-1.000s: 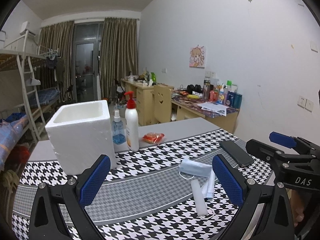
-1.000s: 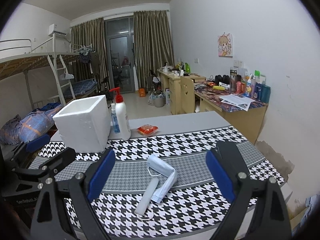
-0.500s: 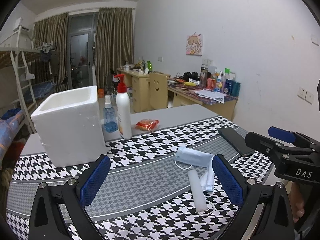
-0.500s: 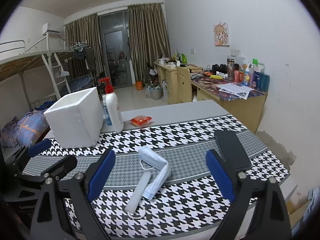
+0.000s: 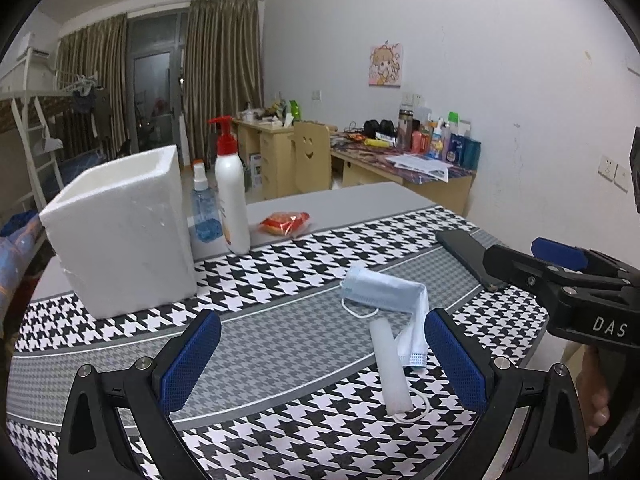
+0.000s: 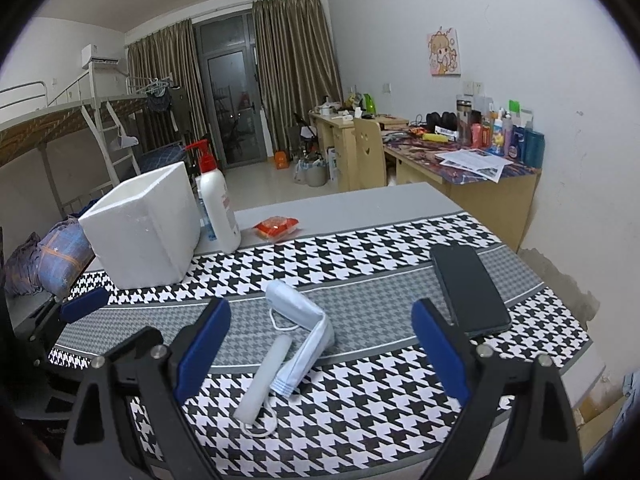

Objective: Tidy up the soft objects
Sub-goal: 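Move both tools back toward the blue mask and white roller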

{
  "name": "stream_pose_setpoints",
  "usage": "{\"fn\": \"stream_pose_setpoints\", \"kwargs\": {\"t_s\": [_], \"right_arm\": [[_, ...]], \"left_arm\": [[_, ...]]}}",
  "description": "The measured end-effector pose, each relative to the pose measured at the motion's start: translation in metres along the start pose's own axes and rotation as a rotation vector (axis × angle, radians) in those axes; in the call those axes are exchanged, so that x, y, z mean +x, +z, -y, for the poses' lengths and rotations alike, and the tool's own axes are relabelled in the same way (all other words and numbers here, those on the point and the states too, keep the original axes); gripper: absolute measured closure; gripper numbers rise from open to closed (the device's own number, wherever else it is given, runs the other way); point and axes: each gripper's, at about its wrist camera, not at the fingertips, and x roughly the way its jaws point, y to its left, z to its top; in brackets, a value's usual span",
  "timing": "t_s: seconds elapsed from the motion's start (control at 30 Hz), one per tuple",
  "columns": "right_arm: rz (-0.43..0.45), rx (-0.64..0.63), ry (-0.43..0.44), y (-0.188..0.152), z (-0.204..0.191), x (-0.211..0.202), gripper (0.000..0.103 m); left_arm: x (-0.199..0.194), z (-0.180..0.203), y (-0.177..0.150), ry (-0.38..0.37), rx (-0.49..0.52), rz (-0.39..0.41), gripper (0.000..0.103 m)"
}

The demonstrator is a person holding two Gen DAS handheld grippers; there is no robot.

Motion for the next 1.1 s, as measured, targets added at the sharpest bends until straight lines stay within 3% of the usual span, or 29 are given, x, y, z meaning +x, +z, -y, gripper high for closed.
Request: {"fn": "stream_pose_setpoints", "kwargs": {"t_s": [1.1], "right_arm": [[-0.164, 0.009, 0.002, -0.018, 0.028, 0.056, 0.009]], "left_arm": [[0.068, 0.024, -0.028, -0.008, 0.020, -0.193, 0.001]]}}
